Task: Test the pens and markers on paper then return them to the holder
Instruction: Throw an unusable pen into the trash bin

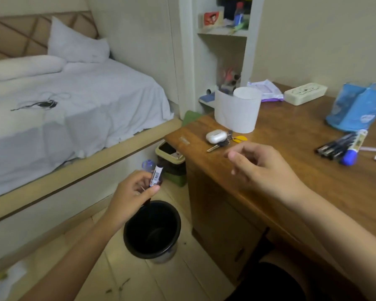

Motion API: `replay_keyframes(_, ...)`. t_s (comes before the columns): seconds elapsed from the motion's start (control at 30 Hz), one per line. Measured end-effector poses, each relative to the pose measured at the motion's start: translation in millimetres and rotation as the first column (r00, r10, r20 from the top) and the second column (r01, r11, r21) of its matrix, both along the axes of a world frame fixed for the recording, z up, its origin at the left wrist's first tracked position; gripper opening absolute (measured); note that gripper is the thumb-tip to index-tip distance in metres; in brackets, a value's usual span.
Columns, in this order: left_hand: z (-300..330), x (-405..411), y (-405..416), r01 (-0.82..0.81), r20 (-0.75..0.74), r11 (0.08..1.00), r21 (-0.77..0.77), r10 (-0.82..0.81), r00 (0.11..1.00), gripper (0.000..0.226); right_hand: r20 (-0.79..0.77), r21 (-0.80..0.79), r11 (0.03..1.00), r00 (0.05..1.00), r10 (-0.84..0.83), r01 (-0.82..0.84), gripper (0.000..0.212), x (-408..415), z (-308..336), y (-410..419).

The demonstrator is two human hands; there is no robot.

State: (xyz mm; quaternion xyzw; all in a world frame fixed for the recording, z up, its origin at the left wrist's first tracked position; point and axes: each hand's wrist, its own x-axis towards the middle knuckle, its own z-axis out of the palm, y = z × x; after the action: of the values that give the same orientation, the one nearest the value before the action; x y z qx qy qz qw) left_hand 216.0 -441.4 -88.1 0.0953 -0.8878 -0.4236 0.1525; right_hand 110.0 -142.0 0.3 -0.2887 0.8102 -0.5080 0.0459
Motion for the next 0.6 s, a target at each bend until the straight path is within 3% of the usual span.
replay_keyframes(0.13,-70.8,-20.0,-29.9,-0.108,0.162,0.994,-0.018,0.11,0.981,0.013,-0.059,0.078,0.997,0.998,0.028,-0.023,0.015,6.5,-11.3,-39.6)
replay_keyframes(0.33,-132.9,-44.2,-59.0,-0.205,0.285,0.979,-0.008,0.199,0.938,0.01,-0.055,0.135,0.986,0.993,0.108,-0.1,0.013,17.7,-29.0,-68.0)
replay_keyframes(0.5,-133.8,-62.8,-71.8,-0.303,0.263,0.953,-0.006,0.294,0.919,0.042,-0.054,0.157,0.981,0.991,0.123,-0.113,0.013,14.9,-36.2,-71.1)
replay_keyframes(0.6,-102.8,-70.8,-63.9,-0.277,0.181,0.961,0.005,0.271,0.945,0.044,-0.071,0.139,0.983,0.989,0.127,-0.116,0.013,13.6,-30.6,-68.0)
